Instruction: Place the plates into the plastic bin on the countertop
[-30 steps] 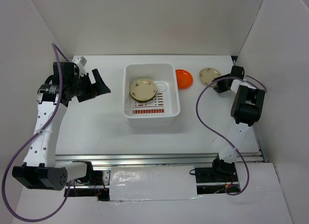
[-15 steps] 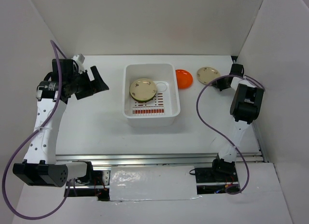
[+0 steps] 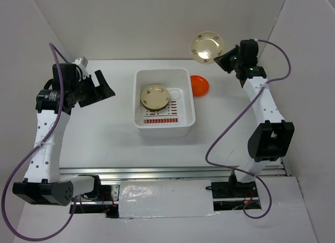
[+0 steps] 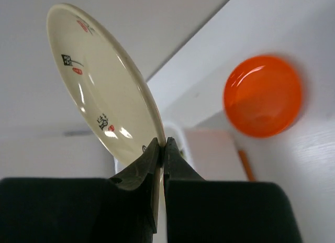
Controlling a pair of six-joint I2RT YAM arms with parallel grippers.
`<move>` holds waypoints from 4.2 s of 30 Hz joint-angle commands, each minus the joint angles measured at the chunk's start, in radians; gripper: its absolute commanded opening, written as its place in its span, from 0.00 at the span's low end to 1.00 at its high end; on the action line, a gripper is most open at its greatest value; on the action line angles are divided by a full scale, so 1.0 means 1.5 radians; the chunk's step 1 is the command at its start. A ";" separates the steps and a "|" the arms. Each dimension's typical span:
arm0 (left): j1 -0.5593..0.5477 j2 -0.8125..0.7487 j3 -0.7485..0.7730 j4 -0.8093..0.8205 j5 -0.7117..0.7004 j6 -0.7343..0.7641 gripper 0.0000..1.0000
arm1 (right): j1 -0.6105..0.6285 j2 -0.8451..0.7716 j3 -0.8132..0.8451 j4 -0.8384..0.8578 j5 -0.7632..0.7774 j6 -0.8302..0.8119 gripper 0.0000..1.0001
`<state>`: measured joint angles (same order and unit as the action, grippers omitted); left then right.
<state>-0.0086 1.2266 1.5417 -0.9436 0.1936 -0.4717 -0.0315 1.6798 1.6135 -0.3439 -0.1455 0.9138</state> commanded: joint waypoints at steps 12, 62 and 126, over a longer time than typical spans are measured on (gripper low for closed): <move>0.003 -0.048 -0.038 0.025 -0.001 -0.005 0.99 | 0.324 0.072 -0.043 -0.105 0.017 -0.011 0.00; 0.022 -0.046 -0.040 0.002 0.009 0.017 0.99 | -0.062 0.503 0.302 -0.211 -0.230 -0.251 0.81; 0.035 -0.093 -0.087 0.012 -0.028 0.008 0.99 | 0.362 0.135 0.189 -0.211 0.116 -0.023 0.00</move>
<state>0.0380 1.1149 1.4010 -0.9237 0.1719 -0.4526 0.5152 1.8275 1.8069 -0.6468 -0.0097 0.8497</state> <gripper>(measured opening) 0.993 0.019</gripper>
